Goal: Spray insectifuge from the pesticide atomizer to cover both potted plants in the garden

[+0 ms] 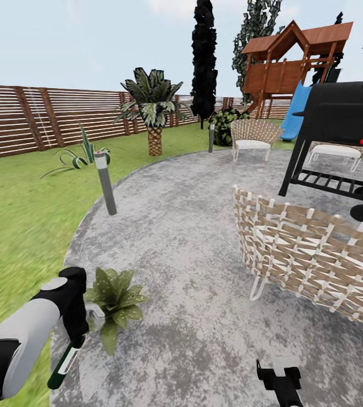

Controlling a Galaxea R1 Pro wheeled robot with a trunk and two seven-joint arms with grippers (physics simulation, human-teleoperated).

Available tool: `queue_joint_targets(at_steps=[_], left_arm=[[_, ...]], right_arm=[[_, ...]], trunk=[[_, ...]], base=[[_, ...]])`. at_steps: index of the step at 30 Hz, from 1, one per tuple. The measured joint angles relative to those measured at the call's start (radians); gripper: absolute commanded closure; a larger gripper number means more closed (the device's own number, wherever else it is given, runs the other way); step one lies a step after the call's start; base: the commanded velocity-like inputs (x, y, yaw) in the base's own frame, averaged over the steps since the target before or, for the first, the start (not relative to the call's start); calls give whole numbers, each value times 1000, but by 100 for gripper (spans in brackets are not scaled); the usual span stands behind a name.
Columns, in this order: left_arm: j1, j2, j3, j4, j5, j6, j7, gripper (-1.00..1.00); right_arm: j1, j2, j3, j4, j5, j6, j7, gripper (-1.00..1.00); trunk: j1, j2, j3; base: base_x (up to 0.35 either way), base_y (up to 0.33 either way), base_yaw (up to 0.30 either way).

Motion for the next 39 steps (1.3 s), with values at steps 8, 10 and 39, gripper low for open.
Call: queue_joint_targets(at_steps=[8, 10, 39], left_arm=[[79, 2, 4, 5, 104, 1, 133, 100], [110, 4, 4, 6, 134, 2, 189, 100], [211, -43, 102, 100, 423, 58, 627, 100]], right_arm=[[0, 0, 0, 0, 0, 0, 2, -100], [0, 0, 0, 0, 0, 0, 2, -100], [6, 5, 0, -1, -2, 0, 0, -100]], trunk=[[0, 0, 0], [0, 0, 0], [0, 0, -10]], base=[[0, -10, 0], [0, 0, 0], [34, 0, 56]])
